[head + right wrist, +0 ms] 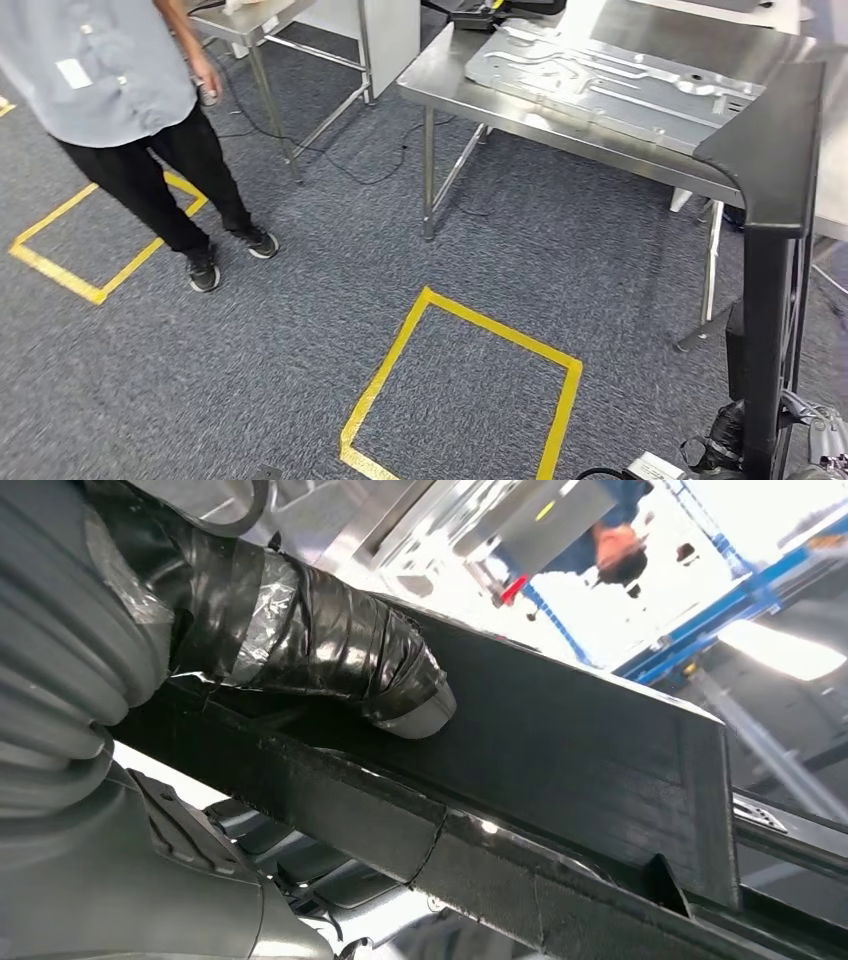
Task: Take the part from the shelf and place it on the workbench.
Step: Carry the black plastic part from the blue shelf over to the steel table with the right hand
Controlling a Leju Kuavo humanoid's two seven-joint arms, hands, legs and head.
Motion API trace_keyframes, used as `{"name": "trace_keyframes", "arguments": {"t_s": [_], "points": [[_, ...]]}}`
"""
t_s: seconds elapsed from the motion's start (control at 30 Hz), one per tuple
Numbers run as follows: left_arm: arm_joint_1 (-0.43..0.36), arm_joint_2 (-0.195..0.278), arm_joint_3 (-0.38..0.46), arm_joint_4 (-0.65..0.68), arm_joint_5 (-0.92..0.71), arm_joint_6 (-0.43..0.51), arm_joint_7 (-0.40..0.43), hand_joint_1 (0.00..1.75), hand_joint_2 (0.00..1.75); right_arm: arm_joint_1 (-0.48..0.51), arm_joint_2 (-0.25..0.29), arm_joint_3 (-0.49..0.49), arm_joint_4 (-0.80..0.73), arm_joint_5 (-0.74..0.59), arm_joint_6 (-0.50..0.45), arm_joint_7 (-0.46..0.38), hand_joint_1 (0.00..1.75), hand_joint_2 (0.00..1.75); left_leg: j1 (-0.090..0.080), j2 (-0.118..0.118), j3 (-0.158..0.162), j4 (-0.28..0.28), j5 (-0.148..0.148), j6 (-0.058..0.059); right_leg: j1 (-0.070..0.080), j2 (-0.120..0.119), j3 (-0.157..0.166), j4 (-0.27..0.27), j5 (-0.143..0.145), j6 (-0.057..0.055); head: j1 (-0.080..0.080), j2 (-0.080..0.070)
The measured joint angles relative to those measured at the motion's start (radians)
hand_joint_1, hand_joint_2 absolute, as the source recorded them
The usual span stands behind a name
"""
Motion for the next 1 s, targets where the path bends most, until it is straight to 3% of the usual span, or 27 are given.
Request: {"name": "trace_keyframes", "arguments": {"t_s": [0.07,0.1,0.13,0.2,0.27,0.33,0.4,0.43,0.47,0.5,0.57,0.63,0.7,0.73,0.8,0.83,0.9,0.93,0.97,1.0], "points": [[-0.001,0.001,0.000,0.000,0.001,0.000,0.000,0.00,1.75,-0.001,0.000,0.000,0.000,0.000,0.000,0.000,1.75,1.75,0.003,-0.041,0.042,-0.111,0.046,0.004,0.001,0.025,-0.005,0.013,-0.006,0.010,0.000,0.000],[-0.002,0.001,0.001,0.000,0.001,0.000,0.000,0.00,1.75,-0.001,0.000,0.000,0.000,0.000,0.000,0.000,1.75,1.75,0.003,-0.054,0.051,-0.135,0.049,0.007,0.001,0.034,-0.010,0.016,-0.007,0.015,0.000,0.000],[-0.002,0.001,0.001,0.000,0.002,0.000,0.000,0.00,1.75,-0.001,0.000,0.000,0.000,0.000,0.000,0.000,1.75,1.75,0.001,-0.057,0.054,-0.140,0.045,0.011,0.000,0.045,-0.014,0.017,-0.006,0.022,0.001,0.000],[-0.004,0.001,0.001,0.000,0.002,0.000,-0.001,0.00,1.75,0.002,0.000,0.000,0.000,0.000,0.000,0.000,1.75,1.75,0.000,-0.036,0.058,-0.147,0.049,0.023,-0.005,0.056,-0.018,0.015,-0.003,0.033,0.001,0.000],[-0.004,0.001,0.002,0.000,0.002,-0.001,-0.004,0.00,1.75,0.005,0.000,0.000,-0.001,0.000,0.000,0.000,1.75,1.75,0.004,-0.015,0.063,-0.158,0.056,0.036,-0.003,0.013,-0.034,0.049,-0.025,0.043,0.002,0.000],[-0.004,0.001,0.002,0.000,0.003,-0.001,-0.007,0.00,1.75,0.004,0.000,0.000,-0.001,0.000,0.000,0.000,1.75,1.75,0.004,0.008,0.065,-0.162,0.056,0.042,-0.002,-0.046,-0.083,0.150,-0.079,0.052,0.004,0.000],[-0.001,0.001,0.002,0.000,0.003,-0.003,-0.009,0.00,1.75,0.004,-0.001,0.000,0.000,0.000,0.000,0.000,1.75,1.75,0.003,0.034,0.066,-0.162,0.052,0.043,-0.007,-0.062,-0.139,0.256,-0.116,0.059,0.004,0.000],[0.000,0.001,0.003,0.000,0.003,-0.004,-0.010,0.00,1.75,0.004,-0.001,0.000,0.001,0.000,0.000,0.000,1.75,1.75,0.003,0.047,0.068,-0.162,0.050,0.042,-0.008,-0.064,-0.147,0.269,-0.110,0.060,0.004,0.000],[0.000,0.001,0.003,0.000,0.003,-0.006,-0.011,0.00,1.75,0.005,-0.002,0.000,0.002,0.000,0.000,0.000,1.75,1.75,0.002,0.059,0.071,-0.162,0.047,0.042,-0.008,-0.067,-0.137,0.246,-0.086,0.060,0.004,0.000],[-0.001,0.001,0.003,0.000,0.003,-0.008,-0.013,0.00,1.75,0.005,-0.002,0.000,0.002,0.000,0.000,0.000,1.75,1.75,0.002,0.070,0.076,-0.162,0.043,0.040,-0.007,-0.075,-0.107,0.189,-0.050,0.056,0.004,0.000],[-0.002,0.001,0.003,0.000,0.003,-0.011,-0.017,0.00,1.75,0.004,-0.004,0.000,0.003,0.000,0.000,0.001,1.75,1.75,0.000,0.089,0.086,-0.163,0.035,0.034,0.002,-0.113,-0.040,0.061,-0.001,0.044,0.004,0.000],[-0.003,0.001,0.003,0.000,0.003,-0.016,-0.022,0.00,1.75,0.003,-0.005,0.001,0.003,0.001,0.000,0.002,1.75,1.75,-0.003,0.104,0.092,-0.166,0.029,0.025,0.013,-0.132,-0.015,0.008,0.005,0.031,0.004,0.000],[-0.004,0.001,0.003,0.000,0.003,-0.020,-0.026,0.00,1.75,0.004,-0.006,0.002,0.004,0.000,0.000,0.003,1.75,1.75,-0.006,0.118,0.102,-0.172,0.026,0.014,0.013,-0.114,-0.015,0.003,0.006,0.021,0.003,0.000],[-0.005,0.001,0.003,0.000,0.003,-0.022,-0.028,0.00,1.75,0.004,-0.007,0.003,0.005,-0.002,0.000,0.006,1.75,1.75,-0.006,0.112,0.107,-0.170,0.021,0.009,0.010,-0.107,-0.010,-0.004,0.008,0.016,0.003,0.000],[-0.007,0.002,0.003,0.000,0.003,-0.025,-0.031,0.00,1.75,0.002,-0.014,0.013,0.008,-0.013,0.000,0.019,1.75,1.75,-0.005,0.073,0.087,-0.116,-0.015,0.002,0.003,-0.095,0.000,-0.018,0.013,0.005,0.003,0.000],[-0.006,0.003,0.003,0.000,0.003,-0.027,-0.032,0.00,1.75,0.000,-0.022,0.023,0.011,-0.020,0.000,0.031,1.75,1.75,-0.003,0.047,0.058,-0.057,-0.045,0.000,0.002,-0.090,0.003,-0.021,0.013,0.001,0.003,0.000],[-0.002,0.006,0.003,0.000,0.003,-0.030,-0.032,0.00,1.75,-0.004,-0.043,0.047,0.018,-0.033,0.001,0.054,1.75,1.75,-0.003,0.023,-0.013,0.070,-0.091,-0.001,0.003,-0.079,0.003,-0.019,0.010,-0.005,0.002,0.000],[0.000,0.007,0.003,0.000,0.003,-0.031,-0.032,0.00,1.75,-0.004,-0.056,0.060,0.021,-0.040,0.001,0.065,1.75,1.75,-0.003,0.019,-0.034,0.099,-0.089,-0.002,0.003,-0.072,0.003,-0.016,0.008,-0.007,0.002,0.000],[0.002,0.008,0.003,0.000,0.003,-0.032,-0.031,0.00,1.75,-0.005,-0.068,0.075,0.025,-0.050,0.001,0.072,1.75,1.75,-0.003,0.018,-0.038,0.090,-0.065,-0.001,0.004,-0.065,0.004,-0.013,0.005,-0.007,0.002,0.000],[0.003,0.009,0.003,0.000,0.002,-0.033,-0.031,0.00,1.75,-0.006,-0.079,0.090,0.028,-0.061,0.001,0.074,1.75,1.75,-0.003,0.018,-0.026,0.046,-0.025,0.001,0.004,-0.058,0.006,-0.009,0.001,-0.005,0.002,0.000]]}}
